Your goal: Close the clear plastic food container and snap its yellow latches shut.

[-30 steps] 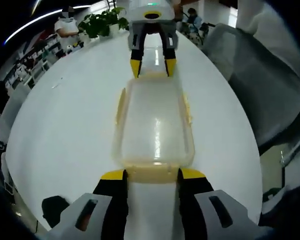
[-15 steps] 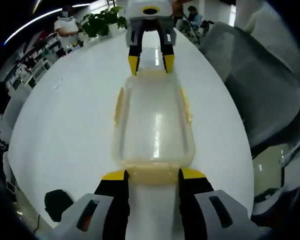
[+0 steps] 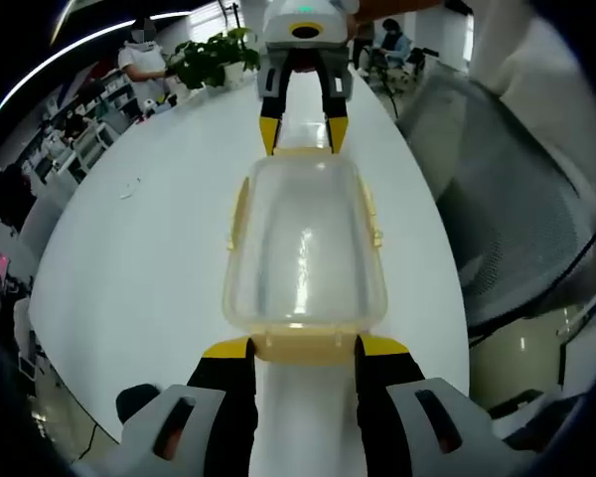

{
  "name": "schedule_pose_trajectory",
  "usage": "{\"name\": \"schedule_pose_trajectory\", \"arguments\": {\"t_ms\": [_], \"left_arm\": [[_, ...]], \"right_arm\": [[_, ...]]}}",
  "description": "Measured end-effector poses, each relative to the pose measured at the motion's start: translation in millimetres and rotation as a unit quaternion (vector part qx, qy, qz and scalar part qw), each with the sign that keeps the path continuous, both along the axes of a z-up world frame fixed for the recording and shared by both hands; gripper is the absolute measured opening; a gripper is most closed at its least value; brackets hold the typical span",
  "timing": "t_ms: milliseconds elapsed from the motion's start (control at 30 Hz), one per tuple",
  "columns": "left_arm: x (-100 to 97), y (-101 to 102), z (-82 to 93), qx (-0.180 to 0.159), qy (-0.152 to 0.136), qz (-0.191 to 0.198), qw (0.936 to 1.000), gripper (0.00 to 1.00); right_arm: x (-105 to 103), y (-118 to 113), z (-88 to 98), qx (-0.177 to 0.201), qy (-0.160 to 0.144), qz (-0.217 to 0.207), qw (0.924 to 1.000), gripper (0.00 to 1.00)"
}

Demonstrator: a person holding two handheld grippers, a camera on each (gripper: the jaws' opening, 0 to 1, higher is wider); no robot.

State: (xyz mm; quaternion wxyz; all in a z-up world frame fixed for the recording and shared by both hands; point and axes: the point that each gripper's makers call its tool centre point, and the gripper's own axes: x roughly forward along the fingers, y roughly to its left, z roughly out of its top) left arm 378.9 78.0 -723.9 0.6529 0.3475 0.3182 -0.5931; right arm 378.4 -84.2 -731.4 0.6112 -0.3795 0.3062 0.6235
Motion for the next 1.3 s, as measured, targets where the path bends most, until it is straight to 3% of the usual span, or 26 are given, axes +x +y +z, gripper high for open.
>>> {"name": "schedule_pose_trajectory", "arguments": {"t_ms": [567,1300], "left_arm": [[-9.5,-42.8,40.9,0.007,-0.019,-0.009,0.9998,0.36],[-5.5,-118.2,42.5,0.026,-0.023,-0.025,0.9991,0.36]], "right_arm": [[-11.8,-42.4,39.5,0.012,-0.014,-0.007,0.9998,0.36],[-11.3,-116.8,44.9,0.001,-0.01,-0.018,0.9998,0.36]]}}
